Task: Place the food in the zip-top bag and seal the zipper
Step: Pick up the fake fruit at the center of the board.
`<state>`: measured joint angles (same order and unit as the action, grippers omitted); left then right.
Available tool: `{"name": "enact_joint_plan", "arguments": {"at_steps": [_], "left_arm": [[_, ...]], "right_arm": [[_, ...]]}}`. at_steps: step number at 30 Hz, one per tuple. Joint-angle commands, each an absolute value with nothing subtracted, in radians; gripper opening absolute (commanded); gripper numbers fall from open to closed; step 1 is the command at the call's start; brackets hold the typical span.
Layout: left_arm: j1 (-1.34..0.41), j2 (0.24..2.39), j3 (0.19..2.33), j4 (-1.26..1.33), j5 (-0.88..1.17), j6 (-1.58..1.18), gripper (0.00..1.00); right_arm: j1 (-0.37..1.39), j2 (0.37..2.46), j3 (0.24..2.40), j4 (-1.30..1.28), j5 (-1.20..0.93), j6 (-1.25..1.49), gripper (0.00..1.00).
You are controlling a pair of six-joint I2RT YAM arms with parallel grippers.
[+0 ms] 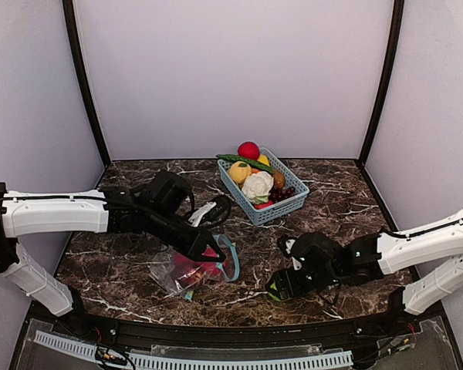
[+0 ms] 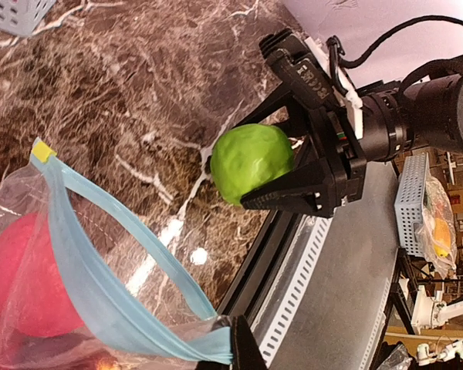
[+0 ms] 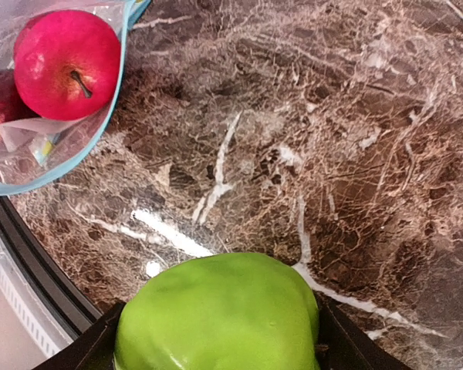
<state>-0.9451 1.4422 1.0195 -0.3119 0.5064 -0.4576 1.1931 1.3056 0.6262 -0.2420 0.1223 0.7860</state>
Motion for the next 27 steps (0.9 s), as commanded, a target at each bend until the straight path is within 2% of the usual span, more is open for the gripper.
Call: {"name": "enact_joint_plan", "arguments": {"at_steps": [1, 8, 11, 16, 21, 27], "left_arm": [[-0.944, 1.498, 1.150, -0.338, 0.569, -0.398, 0.01], [-0.976, 1.662, 1.422, -0.368, 0.635, -0.341, 0.01], [-0.988, 1.698, 1.459, -0.314, 0.685, -0.333, 0.01], [-0.982, 1.697, 1.329, -0.175, 0.714, -0.355, 0.01], [-0.928, 1.664, 1.048, 0.045, 0.708, -0.442, 0.01], [-0.915, 1.659, 0.935, 0.113, 0.702, -0.471, 0.01]], "right_arm": [[1.145, 1.199, 0.614, -0.274, 0.180, 0.769, 0.59], [0.983, 0.966, 0.635, -0.412, 0.224, 0.696, 0.57], [0.957, 0.879, 0.666, -0.496, 0.283, 0.692, 0.57], [0.953, 0.795, 0.685, -0.521, 0.301, 0.678, 0.58], [0.956, 0.759, 0.647, -0.413, 0.177, 0.636, 0.58], [0.979, 0.797, 0.620, -0.251, 0.042, 0.593, 0.56]]}}
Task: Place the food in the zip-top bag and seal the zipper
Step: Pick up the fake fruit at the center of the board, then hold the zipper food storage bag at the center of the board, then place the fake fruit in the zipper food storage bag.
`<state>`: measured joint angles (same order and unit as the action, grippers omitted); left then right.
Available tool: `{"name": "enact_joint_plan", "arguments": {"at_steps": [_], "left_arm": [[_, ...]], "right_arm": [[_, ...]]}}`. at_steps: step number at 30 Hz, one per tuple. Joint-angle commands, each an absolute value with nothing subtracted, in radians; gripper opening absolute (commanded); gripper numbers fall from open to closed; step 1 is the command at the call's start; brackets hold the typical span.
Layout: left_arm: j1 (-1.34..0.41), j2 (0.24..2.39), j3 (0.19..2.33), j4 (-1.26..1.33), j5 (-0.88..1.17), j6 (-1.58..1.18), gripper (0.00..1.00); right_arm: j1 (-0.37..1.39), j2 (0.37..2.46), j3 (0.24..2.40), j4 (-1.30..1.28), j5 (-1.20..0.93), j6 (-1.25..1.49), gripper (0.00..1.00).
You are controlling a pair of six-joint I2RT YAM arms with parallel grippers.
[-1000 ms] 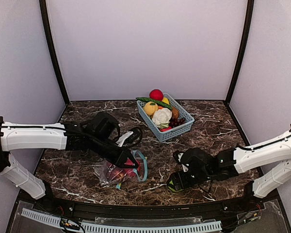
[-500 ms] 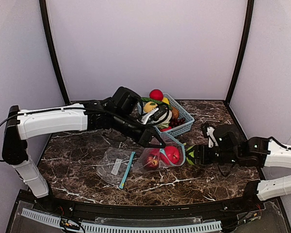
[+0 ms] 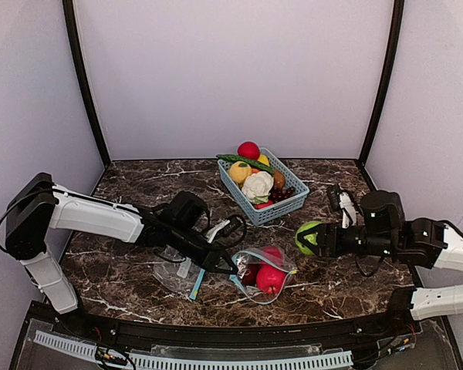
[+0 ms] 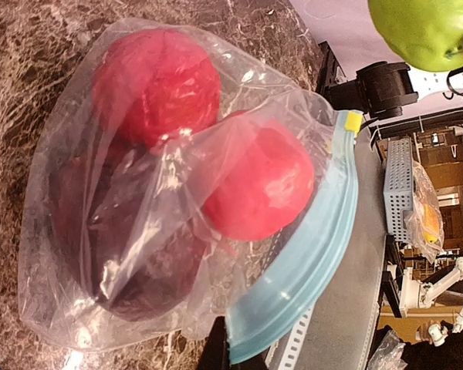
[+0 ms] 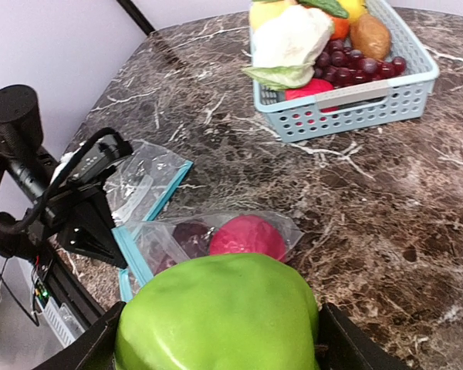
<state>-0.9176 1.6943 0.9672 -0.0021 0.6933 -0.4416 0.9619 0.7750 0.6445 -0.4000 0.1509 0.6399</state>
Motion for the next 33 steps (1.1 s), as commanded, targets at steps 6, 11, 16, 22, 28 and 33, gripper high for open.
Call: {"name": "enact_joint_plan", "arguments": {"at_steps": [6, 11, 16, 22, 28, 33], "left_arm": [[-0.912, 1.639, 0.923, 0.102, 0.671, -0.488, 0.01], [-0.912, 1.633, 0.916, 0.089, 0.664, -0.507, 0.01], [-0.912, 1.617, 0.911, 0.074, 0.662, -0.516, 0.01], [-0.912, 1.595, 0.910, 0.034, 0.652, -0.501, 0.01], [-0.912, 1.576, 0.908, 0.006, 0.645, -0.479, 0.01], [-0.913, 1.553, 0.911, -0.031, 0.636, -0.473, 0.01]], "right_arm": [[1.099, 0.848, 0.616, -0.089, -0.055, 0.532, 0.56], [1.194, 0.944, 0.635, -0.014, -0.059, 0.515, 0.56], [1.256, 1.102, 0.692, -0.005, -0.017, 0.517, 0.56], [1.265, 1.254, 0.765, -0.004, 0.082, 0.554, 0.55], [1.265, 1.399, 0.861, -0.090, 0.244, 0.608, 0.53], [1.264, 1.469, 0.880, -0.133, 0.316, 0.644, 0.52]]}}
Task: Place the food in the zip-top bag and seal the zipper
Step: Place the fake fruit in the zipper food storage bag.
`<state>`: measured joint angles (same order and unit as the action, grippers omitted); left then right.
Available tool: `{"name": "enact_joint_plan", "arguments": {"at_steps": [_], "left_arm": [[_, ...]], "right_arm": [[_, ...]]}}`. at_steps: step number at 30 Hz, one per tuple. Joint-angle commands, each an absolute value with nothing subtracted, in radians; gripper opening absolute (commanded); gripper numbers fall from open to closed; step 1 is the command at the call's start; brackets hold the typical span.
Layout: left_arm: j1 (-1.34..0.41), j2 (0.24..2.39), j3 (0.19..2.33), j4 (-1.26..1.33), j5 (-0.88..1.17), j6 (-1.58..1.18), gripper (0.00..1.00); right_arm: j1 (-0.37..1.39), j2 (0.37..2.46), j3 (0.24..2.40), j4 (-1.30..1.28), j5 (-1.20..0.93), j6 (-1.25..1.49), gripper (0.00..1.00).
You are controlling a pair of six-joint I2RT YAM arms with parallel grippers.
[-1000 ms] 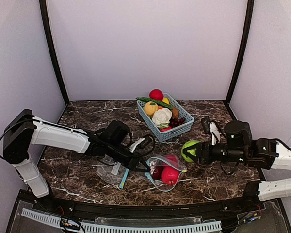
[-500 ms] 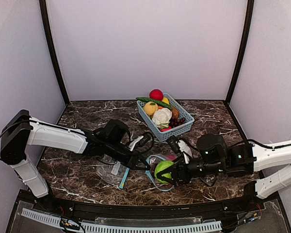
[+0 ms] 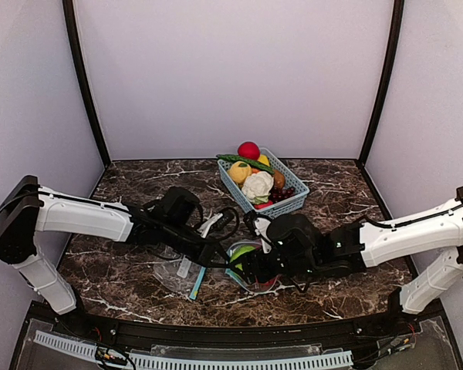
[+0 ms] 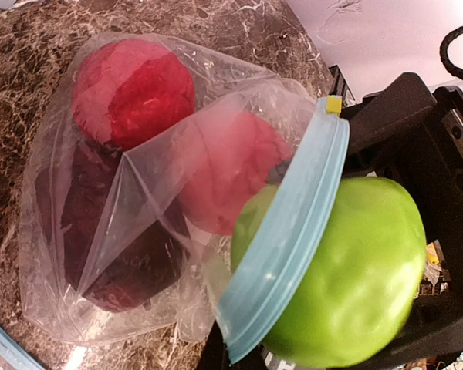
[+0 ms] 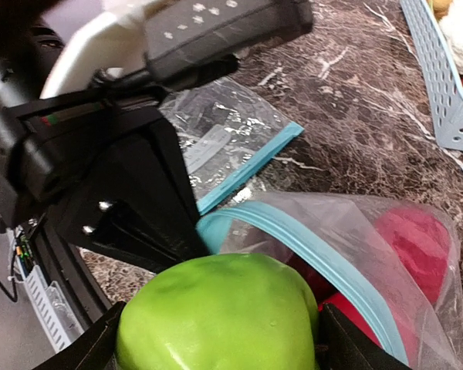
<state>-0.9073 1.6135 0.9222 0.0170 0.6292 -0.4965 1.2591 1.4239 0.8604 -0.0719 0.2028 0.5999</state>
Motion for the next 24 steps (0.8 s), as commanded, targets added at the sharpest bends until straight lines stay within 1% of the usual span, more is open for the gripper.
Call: {"name": "enact_joint_plan", "arguments": {"at_steps": [1, 6, 18, 24], "left_arm": [[-0.912, 1.548, 0.910, -0.035, 0.635, -0.473, 0.01], [-0.912, 1.533, 0.905, -0.048, 0.637, -0.473, 0.01], [-0.912, 1.515, 0.908, -0.061, 0.685, -0.483, 0.01], [-0.913, 1.506, 0.908, -0.071, 0.667, -0.486, 0.01]], "right_arm": [[1.265, 1.478, 0.881, -0.142, 0.330, 0.650, 0.52], [1.254, 1.523, 0.890, -0.167, 0.377, 0.675, 0.52], [1.203, 1.635, 0.974, -0.169, 0.356, 0.642, 0.51], [1.183, 1.612, 0.978, -0.138, 0.332, 0.648, 0.52]]}}
